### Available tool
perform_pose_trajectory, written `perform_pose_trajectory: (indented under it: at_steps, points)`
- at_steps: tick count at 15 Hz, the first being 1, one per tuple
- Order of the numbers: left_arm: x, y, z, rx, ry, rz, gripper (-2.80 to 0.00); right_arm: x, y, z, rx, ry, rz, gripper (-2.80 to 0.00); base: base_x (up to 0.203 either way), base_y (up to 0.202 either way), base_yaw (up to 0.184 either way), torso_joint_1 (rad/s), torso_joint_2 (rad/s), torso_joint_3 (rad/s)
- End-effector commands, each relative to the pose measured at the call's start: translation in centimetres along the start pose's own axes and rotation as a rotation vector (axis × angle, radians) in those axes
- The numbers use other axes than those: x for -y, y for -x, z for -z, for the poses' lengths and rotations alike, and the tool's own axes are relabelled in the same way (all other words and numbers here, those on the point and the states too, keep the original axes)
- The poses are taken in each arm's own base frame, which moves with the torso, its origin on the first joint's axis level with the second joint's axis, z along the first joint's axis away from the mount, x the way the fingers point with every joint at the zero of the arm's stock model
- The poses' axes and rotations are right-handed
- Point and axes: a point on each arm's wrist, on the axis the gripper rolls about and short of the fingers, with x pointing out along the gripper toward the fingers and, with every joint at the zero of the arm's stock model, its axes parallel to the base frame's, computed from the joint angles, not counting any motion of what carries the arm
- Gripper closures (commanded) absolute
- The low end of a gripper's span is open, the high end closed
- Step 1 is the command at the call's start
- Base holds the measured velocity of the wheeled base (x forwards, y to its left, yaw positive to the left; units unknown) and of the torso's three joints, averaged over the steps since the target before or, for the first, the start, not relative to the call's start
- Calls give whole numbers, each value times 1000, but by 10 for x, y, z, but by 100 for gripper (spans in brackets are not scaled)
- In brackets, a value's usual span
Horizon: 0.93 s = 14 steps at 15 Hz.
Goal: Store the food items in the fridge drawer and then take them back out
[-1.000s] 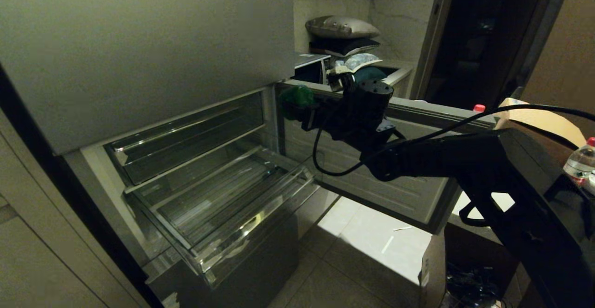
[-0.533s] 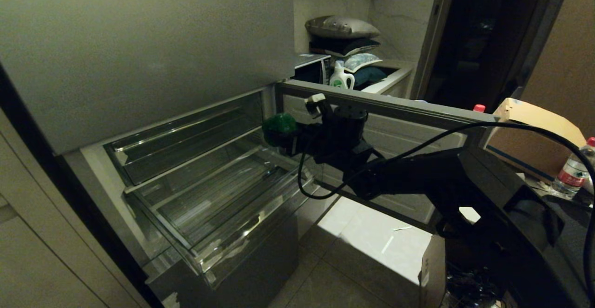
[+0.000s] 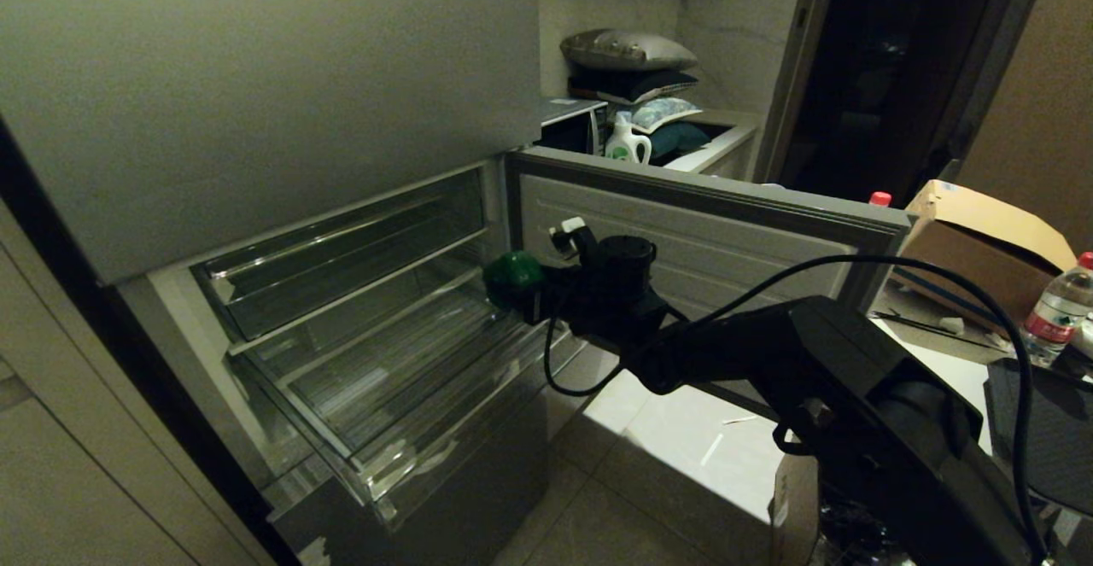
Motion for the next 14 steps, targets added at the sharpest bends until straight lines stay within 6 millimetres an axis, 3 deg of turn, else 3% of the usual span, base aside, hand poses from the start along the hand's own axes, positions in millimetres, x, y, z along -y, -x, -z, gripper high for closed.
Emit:
perform_pose_trajectory:
  at_steps: [1, 14]
  points:
    - [0, 0, 0, -1, 0, 0, 0, 2, -2, 12, -17, -6, 0, 0, 0, 0, 0, 0, 0, 0]
    - [0, 0, 0, -2, 0, 0, 0, -1, 0, 1, 7, 5, 9, 0, 0, 0, 0, 0, 0, 0]
